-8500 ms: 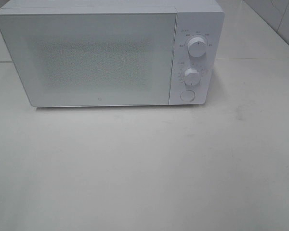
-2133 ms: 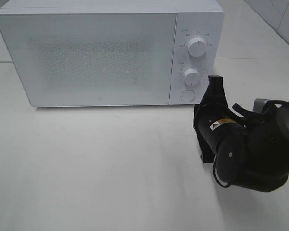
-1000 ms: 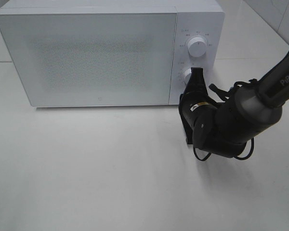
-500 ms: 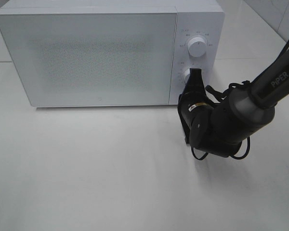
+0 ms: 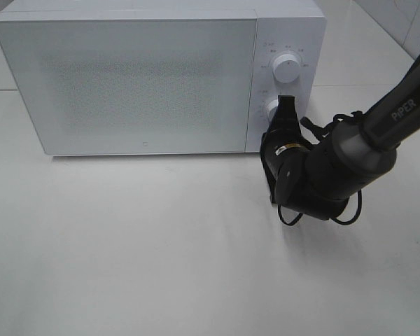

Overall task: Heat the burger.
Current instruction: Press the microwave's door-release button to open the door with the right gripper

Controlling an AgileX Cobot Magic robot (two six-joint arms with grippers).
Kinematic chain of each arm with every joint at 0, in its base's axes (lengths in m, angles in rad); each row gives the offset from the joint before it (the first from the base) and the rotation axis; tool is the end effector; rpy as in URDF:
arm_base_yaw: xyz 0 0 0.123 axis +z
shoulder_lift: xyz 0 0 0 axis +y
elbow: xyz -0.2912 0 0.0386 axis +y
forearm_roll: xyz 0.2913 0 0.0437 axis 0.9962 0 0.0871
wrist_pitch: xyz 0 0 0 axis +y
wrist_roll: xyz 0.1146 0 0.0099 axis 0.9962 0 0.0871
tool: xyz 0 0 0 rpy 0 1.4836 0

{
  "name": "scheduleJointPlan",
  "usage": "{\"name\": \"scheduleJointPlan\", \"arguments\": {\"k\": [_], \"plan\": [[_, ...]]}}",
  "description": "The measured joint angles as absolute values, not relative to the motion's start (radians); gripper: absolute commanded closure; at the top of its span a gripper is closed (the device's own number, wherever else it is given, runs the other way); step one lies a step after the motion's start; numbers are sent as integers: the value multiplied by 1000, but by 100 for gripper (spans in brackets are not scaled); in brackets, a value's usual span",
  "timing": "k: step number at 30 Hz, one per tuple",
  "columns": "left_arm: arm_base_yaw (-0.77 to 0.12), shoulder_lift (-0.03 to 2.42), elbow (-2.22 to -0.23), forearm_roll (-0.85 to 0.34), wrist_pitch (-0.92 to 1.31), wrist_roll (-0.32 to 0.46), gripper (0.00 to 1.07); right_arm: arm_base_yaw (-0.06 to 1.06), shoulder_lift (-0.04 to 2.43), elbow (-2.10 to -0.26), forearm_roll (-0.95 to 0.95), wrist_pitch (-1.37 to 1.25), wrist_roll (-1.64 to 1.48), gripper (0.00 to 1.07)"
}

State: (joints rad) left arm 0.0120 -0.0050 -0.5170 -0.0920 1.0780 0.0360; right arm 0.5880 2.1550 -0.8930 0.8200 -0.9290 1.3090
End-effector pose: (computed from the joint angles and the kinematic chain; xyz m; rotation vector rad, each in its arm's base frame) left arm 0.0418 -0.0088 0.2915 0.0308 2.0369 -0.0798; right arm 0.3764 0.1700 0.0410 1.5454 1.3597 0.9982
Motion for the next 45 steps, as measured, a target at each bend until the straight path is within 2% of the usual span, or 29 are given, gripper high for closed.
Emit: {"name": "scheduleJointPlan", "arguments": {"k": [45], "plan": [[12,-5,-517,-92,1078,36,7,602,2218,-991,958,-968,1261,107]]}}
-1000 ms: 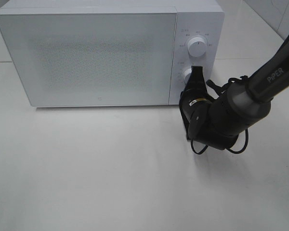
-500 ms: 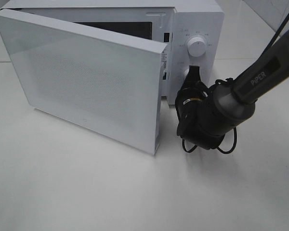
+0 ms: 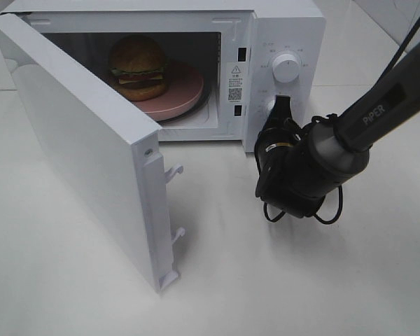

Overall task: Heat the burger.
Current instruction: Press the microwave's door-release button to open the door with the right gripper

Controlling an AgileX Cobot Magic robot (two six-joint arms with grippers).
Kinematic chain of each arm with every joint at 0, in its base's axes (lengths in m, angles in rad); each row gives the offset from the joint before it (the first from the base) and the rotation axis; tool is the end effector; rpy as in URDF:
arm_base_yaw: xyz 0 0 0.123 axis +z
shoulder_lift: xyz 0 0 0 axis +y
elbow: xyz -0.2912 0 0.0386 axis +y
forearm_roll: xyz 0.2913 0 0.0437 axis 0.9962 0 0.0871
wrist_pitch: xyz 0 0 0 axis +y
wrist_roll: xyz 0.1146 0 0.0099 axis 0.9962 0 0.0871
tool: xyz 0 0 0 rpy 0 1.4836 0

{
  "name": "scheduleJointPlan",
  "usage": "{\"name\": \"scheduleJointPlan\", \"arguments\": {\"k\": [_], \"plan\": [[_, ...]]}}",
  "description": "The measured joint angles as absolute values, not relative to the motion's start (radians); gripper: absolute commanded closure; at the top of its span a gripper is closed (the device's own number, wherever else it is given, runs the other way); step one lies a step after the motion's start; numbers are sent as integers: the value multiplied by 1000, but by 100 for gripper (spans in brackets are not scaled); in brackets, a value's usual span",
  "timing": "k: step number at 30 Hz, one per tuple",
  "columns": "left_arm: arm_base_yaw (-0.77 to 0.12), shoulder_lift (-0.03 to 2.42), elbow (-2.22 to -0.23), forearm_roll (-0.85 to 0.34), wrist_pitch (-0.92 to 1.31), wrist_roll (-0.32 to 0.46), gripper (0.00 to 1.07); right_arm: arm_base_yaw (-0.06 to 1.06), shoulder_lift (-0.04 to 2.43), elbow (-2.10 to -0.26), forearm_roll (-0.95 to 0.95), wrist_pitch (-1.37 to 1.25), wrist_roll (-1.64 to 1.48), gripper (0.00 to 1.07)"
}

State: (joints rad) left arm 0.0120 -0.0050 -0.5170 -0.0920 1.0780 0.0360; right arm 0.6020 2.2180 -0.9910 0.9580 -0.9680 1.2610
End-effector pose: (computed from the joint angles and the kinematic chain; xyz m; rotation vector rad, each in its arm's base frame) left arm 0.0418 -0.0088 0.2915 0.0308 2.0369 -0.0798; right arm 0.3921 0.1754 0.0359 1.5908 1.2393 0.9581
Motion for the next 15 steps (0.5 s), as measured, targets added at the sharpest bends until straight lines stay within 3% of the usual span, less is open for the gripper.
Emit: {"name": "scheduleJointPlan", "arguments": {"k": [15], "plan": [[12,-5,-517,-92,1078,36,7,620,2206,-999,1012,-956,1253,107]]}}
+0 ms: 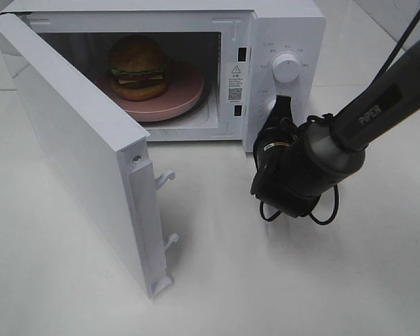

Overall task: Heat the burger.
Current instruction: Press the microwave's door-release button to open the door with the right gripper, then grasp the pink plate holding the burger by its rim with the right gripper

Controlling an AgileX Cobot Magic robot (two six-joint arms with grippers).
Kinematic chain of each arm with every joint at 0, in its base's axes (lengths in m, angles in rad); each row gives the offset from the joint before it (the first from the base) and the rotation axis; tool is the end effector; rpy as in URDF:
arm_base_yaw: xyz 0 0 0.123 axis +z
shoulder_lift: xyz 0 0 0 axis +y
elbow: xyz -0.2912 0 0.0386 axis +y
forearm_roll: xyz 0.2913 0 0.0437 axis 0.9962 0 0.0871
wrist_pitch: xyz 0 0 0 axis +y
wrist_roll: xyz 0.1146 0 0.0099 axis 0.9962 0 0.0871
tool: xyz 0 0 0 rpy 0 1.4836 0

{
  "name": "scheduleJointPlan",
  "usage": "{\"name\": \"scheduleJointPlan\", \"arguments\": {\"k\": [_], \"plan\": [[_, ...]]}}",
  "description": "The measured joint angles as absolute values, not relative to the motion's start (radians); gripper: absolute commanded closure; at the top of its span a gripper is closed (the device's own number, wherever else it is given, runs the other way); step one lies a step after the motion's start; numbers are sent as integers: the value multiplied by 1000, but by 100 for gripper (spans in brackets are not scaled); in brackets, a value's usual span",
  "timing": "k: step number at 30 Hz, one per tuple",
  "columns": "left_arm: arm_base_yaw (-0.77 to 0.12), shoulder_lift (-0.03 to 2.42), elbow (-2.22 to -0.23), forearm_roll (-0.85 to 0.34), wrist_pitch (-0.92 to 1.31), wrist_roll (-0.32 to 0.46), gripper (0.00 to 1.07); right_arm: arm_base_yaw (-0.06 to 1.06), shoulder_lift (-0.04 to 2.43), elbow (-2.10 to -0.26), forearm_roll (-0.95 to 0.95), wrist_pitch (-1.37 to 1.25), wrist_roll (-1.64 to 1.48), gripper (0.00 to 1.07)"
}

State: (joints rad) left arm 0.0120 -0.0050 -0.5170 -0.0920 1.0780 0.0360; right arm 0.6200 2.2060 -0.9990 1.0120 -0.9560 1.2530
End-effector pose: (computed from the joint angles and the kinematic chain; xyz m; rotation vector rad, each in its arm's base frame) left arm 0.0418 -0.0088 0.2915 0.0308 2.0369 -0.0798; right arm 0.3898 0.1805 0.0397 1.6287 1.2156 0.9569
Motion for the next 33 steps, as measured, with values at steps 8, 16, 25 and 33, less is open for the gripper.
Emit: {"name": "scheduleJointPlan", "arguments": {"k": [8,16,25,33], "plan": [[12,-5,-517,-92,1078,36,7,600,2146,-952,967,-882,1221,107],[12,-5,-517,-92,1078,36,7,599,2068,-889,897,-791,1154,107],[12,-5,-517,-92,1078,36,7,599,1967,-792,894,-670,987,107],[12,-5,-517,-92,1078,36,7,574,1848,-717,871,-495,725,107]]}}
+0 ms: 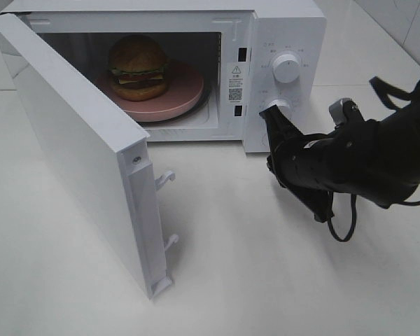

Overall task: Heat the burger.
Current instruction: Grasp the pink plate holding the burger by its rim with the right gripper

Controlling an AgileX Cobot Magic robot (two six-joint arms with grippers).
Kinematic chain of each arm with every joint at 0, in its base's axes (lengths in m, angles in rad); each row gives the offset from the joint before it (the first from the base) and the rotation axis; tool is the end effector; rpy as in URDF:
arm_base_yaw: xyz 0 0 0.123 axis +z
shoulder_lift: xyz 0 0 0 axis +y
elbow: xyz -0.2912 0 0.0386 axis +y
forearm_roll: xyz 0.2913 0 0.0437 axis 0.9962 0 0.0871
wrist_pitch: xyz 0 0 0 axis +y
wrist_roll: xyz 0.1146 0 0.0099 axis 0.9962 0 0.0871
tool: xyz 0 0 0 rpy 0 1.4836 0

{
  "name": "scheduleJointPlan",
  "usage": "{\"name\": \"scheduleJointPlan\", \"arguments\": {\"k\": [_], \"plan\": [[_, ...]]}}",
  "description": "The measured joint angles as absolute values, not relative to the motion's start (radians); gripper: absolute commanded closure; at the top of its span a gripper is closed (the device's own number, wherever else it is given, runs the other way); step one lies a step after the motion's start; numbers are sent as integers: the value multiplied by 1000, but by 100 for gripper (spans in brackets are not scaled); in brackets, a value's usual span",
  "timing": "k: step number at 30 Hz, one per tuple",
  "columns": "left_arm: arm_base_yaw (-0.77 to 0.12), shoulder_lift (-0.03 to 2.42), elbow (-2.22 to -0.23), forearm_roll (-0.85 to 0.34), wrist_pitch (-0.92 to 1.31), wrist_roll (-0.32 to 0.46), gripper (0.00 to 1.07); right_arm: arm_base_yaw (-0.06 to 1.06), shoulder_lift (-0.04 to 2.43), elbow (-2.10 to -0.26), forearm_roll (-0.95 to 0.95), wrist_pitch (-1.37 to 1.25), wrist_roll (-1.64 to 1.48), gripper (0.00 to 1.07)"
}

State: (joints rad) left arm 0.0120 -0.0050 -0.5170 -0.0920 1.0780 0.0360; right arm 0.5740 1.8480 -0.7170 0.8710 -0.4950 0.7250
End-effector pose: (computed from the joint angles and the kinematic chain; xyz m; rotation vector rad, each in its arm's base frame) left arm 0.0418 -0.0088 0.2915 0.0308 2.0369 -0.0798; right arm 0.3264 0.1614 0.0777 1.2446 1.9612 0.7089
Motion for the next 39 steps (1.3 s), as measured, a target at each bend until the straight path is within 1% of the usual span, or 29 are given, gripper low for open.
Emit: {"name": "scheduleJointPlan", "arguments": {"k": [1,4,6,8,12,13,14,15,17,18,20,21,22,24,25,26,27,29,30,34,36,37,38,39], "plan": [[12,-5,-517,-92,1078,36,7,556,1819,-717,841,-424,634,107],[12,-5,-517,-92,1078,36,7,543,1788,-716,808,-363,555,107],[12,-5,-517,-92,1078,36,7,540,1748,-716,738,-276,462,107],[12,-5,-517,-92,1078,36,7,540,1738,-716,719,-254,440,107],[12,-5,-517,-92,1078,36,7,531,1683,-716,591,-99,364,107],[12,-5,-517,-92,1078,36,7,531,1683,-716,591,-99,364,107],[12,-5,-517,-92,1078,36,7,517,1668,-716,531,-32,360,107],[12,-5,-517,-92,1078,36,7,517,1668,-716,531,-32,360,107],[12,-5,-517,-92,1078,36,7,494,1645,-715,446,64,340,107],[12,-5,-517,-92,1078,36,7,494,1645,-715,446,64,340,107],[12,-5,-517,-92,1078,36,7,474,1613,-715,367,157,295,106],[12,-5,-517,-92,1078,36,7,474,1613,-715,367,157,295,106],[12,-5,-517,-92,1078,36,7,467,1597,-723,330,229,250,106],[12,-5,-517,-92,1078,36,7,465,1592,-732,314,270,220,106],[12,-5,-517,-92,1078,36,7,463,1589,-758,288,347,155,106],[12,-5,-517,-92,1078,36,7,463,1589,-758,288,347,155,106],[12,-5,-517,-92,1078,36,7,462,1589,-784,269,420,80,106],[12,-5,-517,-92,1078,36,7,462,1589,-799,264,458,41,106],[12,-5,-517,-92,1078,36,7,462,1589,-824,259,522,-31,106],[12,-5,-517,-92,1078,36,7,462,1589,-865,252,592,-147,105],[12,-5,-517,-92,1078,36,7,462,1589,-900,239,650,-282,105],[12,-5,-517,-92,1078,36,7,462,1589,-900,239,650,-282,105],[12,-5,-517,-92,1078,36,7,462,1589,-921,219,688,-393,105],[12,-5,-517,-92,1078,36,7,462,1589,-921,219,688,-393,105]]}}
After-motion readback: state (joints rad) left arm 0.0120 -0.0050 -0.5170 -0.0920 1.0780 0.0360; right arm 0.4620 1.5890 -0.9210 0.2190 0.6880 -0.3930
